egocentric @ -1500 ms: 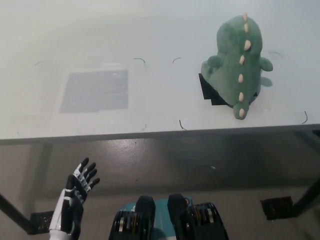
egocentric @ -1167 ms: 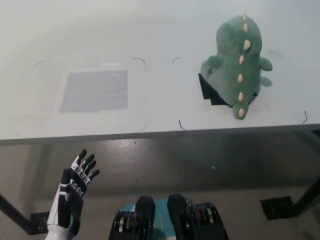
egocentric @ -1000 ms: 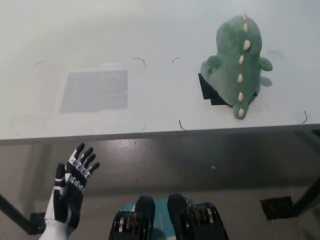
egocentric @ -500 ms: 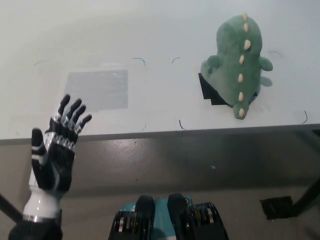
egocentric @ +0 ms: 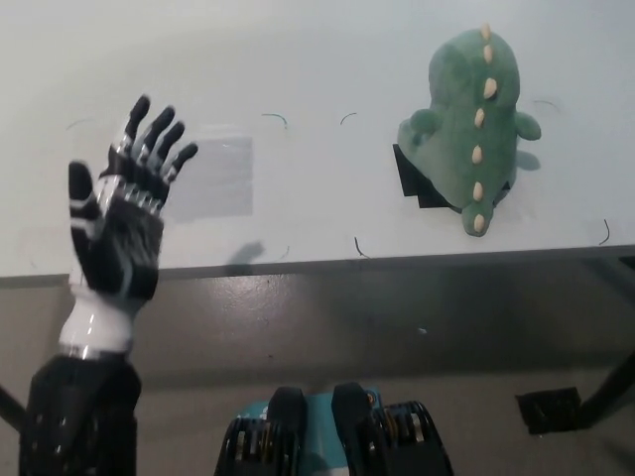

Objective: Use both hands to pick up a dinasour on the right side and move it to the left side

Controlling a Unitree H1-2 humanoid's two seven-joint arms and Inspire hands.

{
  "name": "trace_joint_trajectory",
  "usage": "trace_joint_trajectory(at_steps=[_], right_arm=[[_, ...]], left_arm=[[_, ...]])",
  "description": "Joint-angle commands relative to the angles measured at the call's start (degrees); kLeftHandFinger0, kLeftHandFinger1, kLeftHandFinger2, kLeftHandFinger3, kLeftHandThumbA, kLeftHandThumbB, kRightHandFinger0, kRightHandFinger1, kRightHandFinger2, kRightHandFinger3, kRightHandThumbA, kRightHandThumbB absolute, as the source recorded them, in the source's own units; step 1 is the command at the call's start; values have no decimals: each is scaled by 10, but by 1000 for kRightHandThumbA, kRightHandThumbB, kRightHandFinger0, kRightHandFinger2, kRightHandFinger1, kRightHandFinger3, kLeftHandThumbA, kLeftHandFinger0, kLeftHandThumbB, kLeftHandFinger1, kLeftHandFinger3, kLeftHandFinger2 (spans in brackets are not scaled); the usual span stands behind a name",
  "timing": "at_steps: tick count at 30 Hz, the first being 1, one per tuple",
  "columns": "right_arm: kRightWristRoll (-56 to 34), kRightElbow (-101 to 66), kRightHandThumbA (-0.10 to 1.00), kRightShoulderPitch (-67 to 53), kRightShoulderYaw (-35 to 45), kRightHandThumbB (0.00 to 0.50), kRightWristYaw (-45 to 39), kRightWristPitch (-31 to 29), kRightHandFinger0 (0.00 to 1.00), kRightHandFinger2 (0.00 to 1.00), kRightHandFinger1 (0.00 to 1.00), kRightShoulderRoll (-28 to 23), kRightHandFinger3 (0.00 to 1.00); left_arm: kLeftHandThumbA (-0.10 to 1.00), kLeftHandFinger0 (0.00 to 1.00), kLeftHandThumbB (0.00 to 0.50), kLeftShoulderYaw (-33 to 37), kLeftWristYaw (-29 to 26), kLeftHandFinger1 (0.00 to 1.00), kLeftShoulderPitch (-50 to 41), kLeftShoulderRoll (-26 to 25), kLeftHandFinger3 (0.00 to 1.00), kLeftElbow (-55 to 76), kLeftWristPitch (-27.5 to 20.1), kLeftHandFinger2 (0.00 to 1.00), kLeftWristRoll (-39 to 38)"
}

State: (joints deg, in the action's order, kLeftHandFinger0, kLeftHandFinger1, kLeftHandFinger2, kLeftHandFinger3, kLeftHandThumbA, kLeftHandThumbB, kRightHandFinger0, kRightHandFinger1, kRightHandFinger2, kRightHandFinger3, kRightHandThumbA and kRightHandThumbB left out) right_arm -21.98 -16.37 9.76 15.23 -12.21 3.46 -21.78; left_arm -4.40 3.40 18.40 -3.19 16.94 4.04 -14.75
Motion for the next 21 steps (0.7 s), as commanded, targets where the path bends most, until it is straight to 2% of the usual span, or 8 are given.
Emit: trace_joint_trajectory(at_steps=[1, 5, 8, 9, 10, 14, 18, 21], right_arm=[[-3, -23, 920, 44, 3, 356, 26, 38, 1000, 1000, 1000, -7, 1000], [24, 4, 971, 90, -9, 401, 37, 52, 1000, 1000, 1000, -5, 1000], [30, 51, 972, 135, -23, 342, 30, 62, 1000, 1000, 1000, -8, 1000], [31, 56, 973, 141, -25, 339, 29, 62, 1000, 1000, 1000, -7, 1000], [52, 91, 980, 172, -41, 229, 29, 62, 1000, 1000, 1000, -7, 1000], [64, 145, 1000, 214, -57, 146, 32, 51, 1000, 1000, 1000, 5, 1000], [67, 201, 1000, 256, -59, 89, 26, 28, 1000, 1000, 1000, 4, 1000], [80, 269, 1000, 313, -69, 105, 31, 5, 1000, 1000, 1000, 16, 1000]], left_arm=[[1000, 1000, 500, 4, -6, 1000, 59, -5, 1000, -23, 23, 1000, 11], [1000, 1000, 500, 10, 5, 1000, 112, -11, 1000, -86, 11, 1000, 17], [1000, 1000, 500, 16, 7, 1000, 148, -19, 1000, -135, 6, 1000, 29], [1000, 1000, 500, 15, 7, 1000, 151, -21, 1000, -136, 6, 1000, 28], [1000, 1000, 475, 17, 27, 1000, 181, -30, 1000, -196, -27, 1000, 25], [1000, 1000, 500, 13, 51, 1000, 214, -28, 1000, -302, -98, 1000, 12], [1000, 1000, 500, 16, 72, 1000, 254, -30, 1000, -375, -130, 1000, 9], [1000, 1000, 495, 10, 70, 1000, 297, -45, 1000, -412, -140, 1000, 18]])
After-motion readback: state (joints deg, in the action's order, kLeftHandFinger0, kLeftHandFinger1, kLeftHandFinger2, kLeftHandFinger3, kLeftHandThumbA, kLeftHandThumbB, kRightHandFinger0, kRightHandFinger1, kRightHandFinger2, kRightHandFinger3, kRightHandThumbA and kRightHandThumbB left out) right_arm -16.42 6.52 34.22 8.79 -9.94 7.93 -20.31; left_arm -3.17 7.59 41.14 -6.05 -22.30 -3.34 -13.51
